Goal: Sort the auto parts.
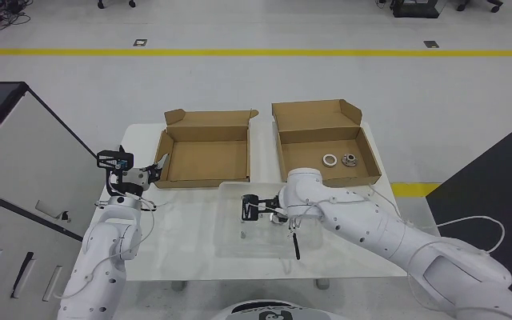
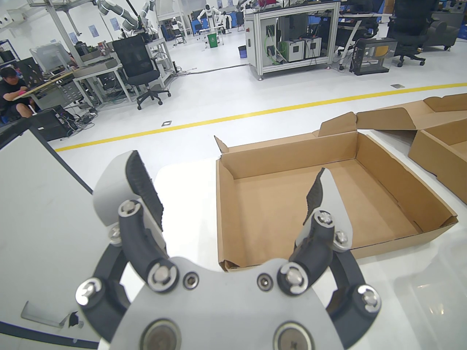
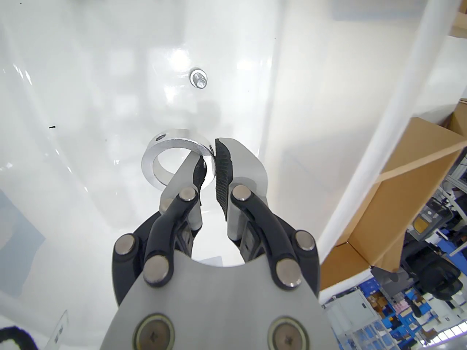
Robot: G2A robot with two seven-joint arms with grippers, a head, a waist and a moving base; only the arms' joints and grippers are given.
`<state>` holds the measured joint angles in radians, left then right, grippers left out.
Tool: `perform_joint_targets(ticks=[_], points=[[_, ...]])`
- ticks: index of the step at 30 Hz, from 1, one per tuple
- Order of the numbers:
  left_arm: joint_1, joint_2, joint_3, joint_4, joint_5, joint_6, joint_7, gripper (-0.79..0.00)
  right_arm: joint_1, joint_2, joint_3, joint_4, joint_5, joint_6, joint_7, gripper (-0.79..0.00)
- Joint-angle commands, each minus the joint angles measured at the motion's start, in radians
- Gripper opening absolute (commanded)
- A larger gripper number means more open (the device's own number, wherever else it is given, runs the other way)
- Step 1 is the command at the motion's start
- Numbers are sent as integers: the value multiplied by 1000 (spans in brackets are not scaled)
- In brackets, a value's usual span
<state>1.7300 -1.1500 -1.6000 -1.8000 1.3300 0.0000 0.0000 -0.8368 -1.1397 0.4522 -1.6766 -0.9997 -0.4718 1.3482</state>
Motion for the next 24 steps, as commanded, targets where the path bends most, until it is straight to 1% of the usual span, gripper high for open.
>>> perform_joint_targets(ticks=[1,12,24], points=[[0,0,0,0,0,0,0,0,-7,13,21,-40,7,15,15,-785],[0,0,0,0,0,0,0,0,-60,116,169,-267,130,86,86,-785],[0,0,0,0,0,0,0,0,-62,116,171,-264,128,89,78,-785]])
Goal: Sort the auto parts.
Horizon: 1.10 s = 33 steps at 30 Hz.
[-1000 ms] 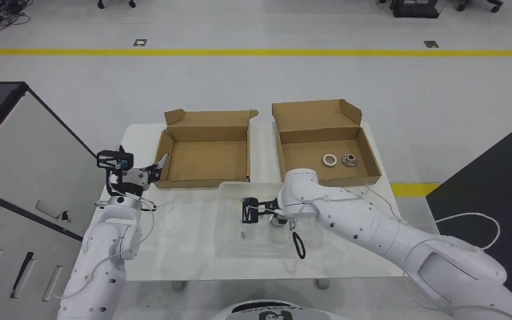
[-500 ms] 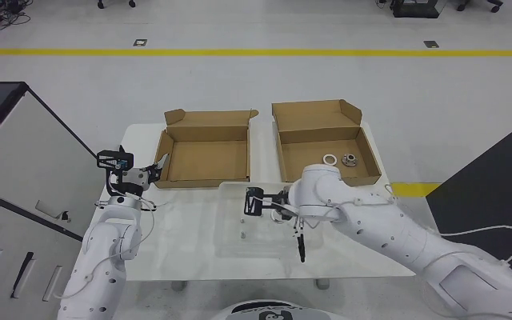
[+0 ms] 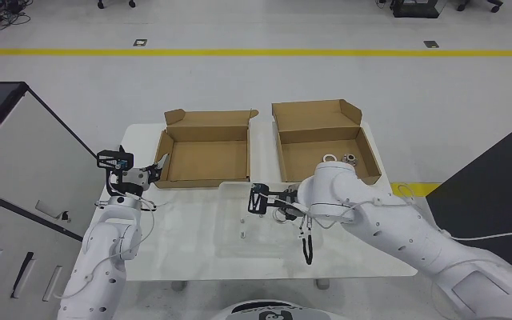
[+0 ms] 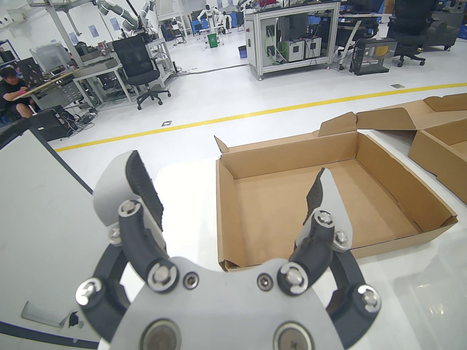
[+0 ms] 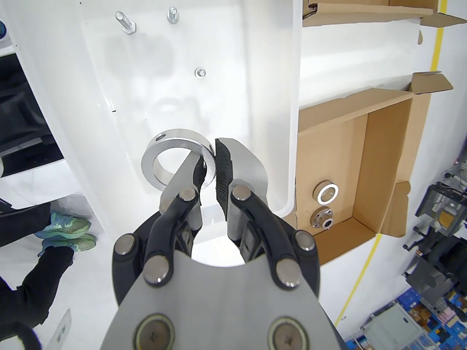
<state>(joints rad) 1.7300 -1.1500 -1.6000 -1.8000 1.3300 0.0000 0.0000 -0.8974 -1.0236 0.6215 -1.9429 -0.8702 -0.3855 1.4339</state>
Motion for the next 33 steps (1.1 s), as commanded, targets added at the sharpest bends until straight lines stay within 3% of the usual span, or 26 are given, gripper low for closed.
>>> perform_joint_targets(ticks=[1,9,18,26,33], points=[[0,0,0,0,0,0,0,0,-7,1,13,13,-6,16,-33,-785],[0,0,0,0,0,0,0,0,-106,54,276,74,254,39,-170,-785],[0,0,0,0,0,0,0,0,-313,114,584,195,641,-74,-297,-785],[0,0,0,0,0,0,0,0,-378,123,639,272,1039,-294,-304,-785],[0,0,0,0,0,0,0,0,-354,135,560,230,1279,-366,-365,-785]])
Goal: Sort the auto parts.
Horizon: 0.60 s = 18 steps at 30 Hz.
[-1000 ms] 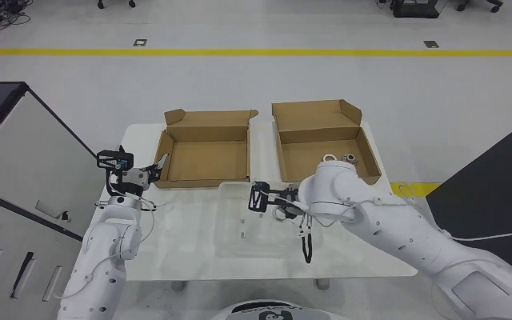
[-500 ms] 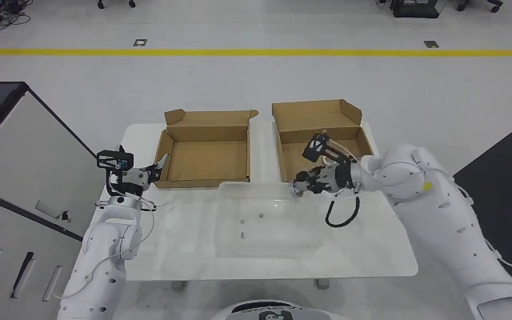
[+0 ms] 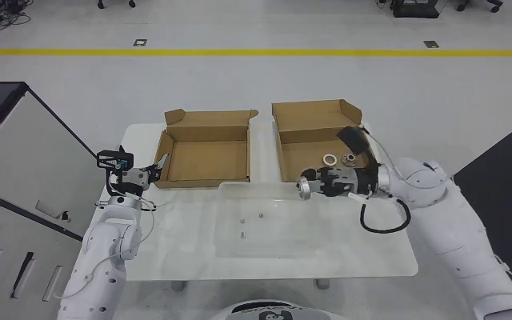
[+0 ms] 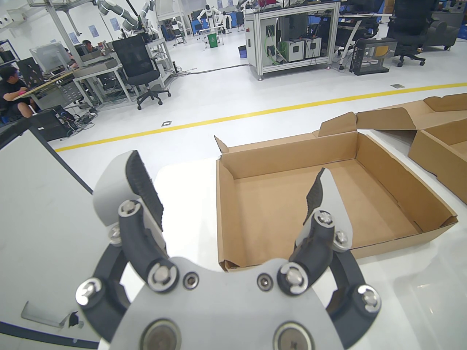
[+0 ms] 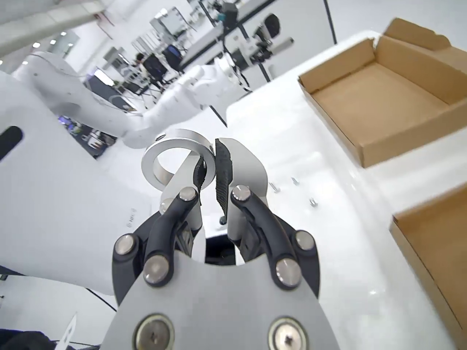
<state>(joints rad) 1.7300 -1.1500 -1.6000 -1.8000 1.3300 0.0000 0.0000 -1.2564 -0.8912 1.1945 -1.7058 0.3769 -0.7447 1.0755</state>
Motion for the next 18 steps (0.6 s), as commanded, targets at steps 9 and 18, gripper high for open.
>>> perform_joint_targets(ticks=[9,18], points=[[0,0,0,0,0,0,0,0,99,31,-156,-96,263,-64,-63,-785],[0,0,0,0,0,0,0,0,113,33,-176,-96,279,-61,-61,-785]])
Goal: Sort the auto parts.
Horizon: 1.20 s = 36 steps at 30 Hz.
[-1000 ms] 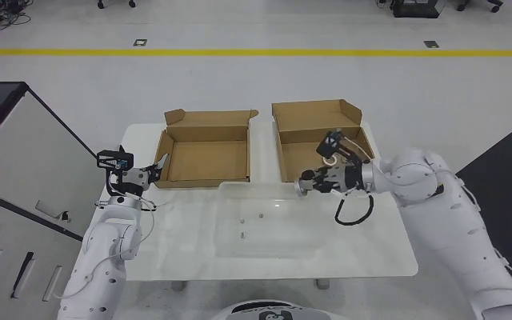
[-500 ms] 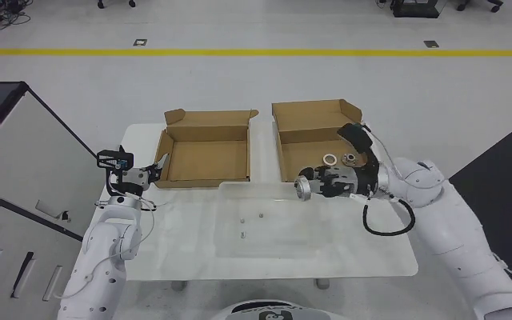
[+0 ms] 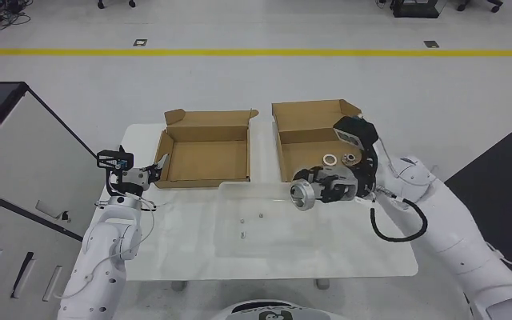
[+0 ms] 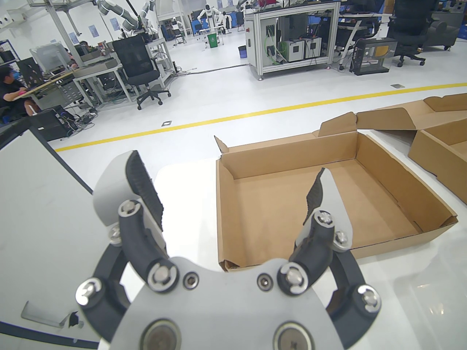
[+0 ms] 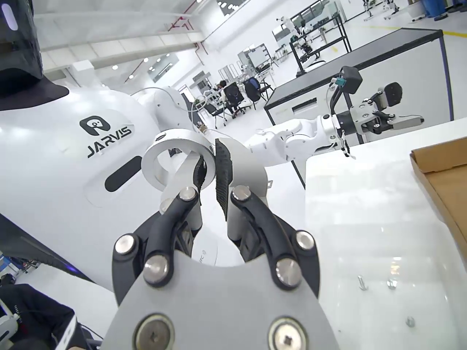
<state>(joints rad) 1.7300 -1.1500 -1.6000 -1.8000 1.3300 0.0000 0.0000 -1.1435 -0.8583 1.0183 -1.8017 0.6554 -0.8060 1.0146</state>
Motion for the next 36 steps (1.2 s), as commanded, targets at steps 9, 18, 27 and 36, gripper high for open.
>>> perform_joint_targets(ticks=[9,18,27,36], points=[[0,0,0,0,0,0,0,0,-34,-7,10,-7,270,29,-13,-785],[0,0,0,0,0,0,0,0,-14,-35,46,-25,639,162,161,-785],[0,0,0,0,0,0,0,0,36,-87,38,-43,774,278,277,-785],[0,0,0,0,0,0,0,0,49,-101,22,-42,778,304,304,-785]])
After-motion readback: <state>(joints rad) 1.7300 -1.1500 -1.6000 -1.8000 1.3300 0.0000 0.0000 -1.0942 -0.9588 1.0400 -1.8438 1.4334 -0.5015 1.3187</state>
